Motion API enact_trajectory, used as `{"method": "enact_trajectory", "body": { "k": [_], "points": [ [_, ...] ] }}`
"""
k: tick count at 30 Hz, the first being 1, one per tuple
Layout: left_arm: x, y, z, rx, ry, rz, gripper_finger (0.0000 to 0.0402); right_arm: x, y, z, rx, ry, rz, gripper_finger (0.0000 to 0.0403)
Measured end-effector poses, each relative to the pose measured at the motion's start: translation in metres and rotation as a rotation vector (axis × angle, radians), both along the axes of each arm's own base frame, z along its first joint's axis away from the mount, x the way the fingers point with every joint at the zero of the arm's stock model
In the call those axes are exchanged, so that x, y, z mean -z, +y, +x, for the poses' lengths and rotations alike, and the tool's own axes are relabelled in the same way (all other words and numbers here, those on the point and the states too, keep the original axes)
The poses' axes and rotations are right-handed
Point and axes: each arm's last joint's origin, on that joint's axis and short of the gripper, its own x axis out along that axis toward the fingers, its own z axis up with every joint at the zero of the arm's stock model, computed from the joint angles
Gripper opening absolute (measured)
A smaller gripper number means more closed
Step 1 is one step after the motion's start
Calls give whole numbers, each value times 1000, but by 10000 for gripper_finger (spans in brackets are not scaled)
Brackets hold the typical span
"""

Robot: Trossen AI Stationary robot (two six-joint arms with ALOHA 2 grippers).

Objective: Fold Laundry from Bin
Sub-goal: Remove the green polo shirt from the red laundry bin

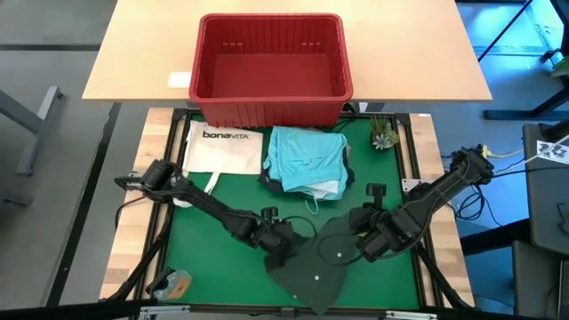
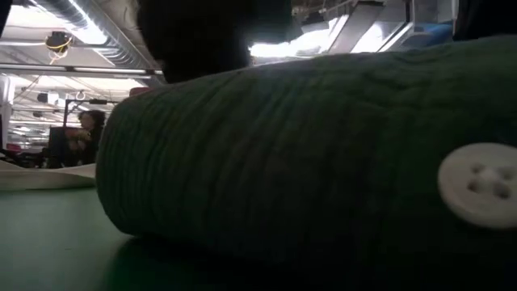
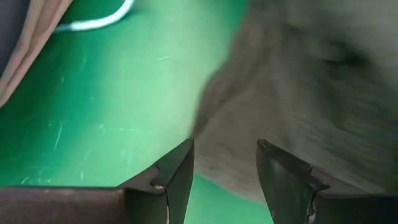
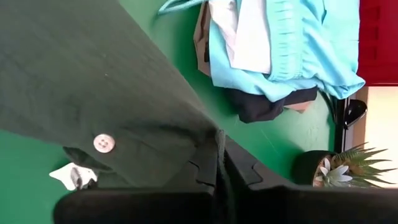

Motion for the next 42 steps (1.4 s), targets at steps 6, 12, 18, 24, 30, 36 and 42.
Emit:
{"method": "enact_trajectory", "body": {
  "k": [6,12,18,24,30,36,42],
  "points": [
    [16,18,10,-50,53,-67,166,5,-1,-1,-1,19,-11,3],
    [16,23,9,-35,104,-138,126,5,-1,-2,0,25,-14,3],
    [18,26,-2,-106,214,-118,12,5,-2,-3,58,7,-14,3],
    [6,22,-26,-166,346,-74,3,1,-5,-7,109,-30,-59,3],
    [-32,18,-51,-212,352,-66,2,-8,-18,-7,154,-64,-51,3],
    [-71,14,-81,-291,414,-261,1,-9,-39,0,237,-44,-26,3],
    [-112,15,-112,-339,476,-503,0,-8,-61,5,283,7,7,3]
  ]
}}
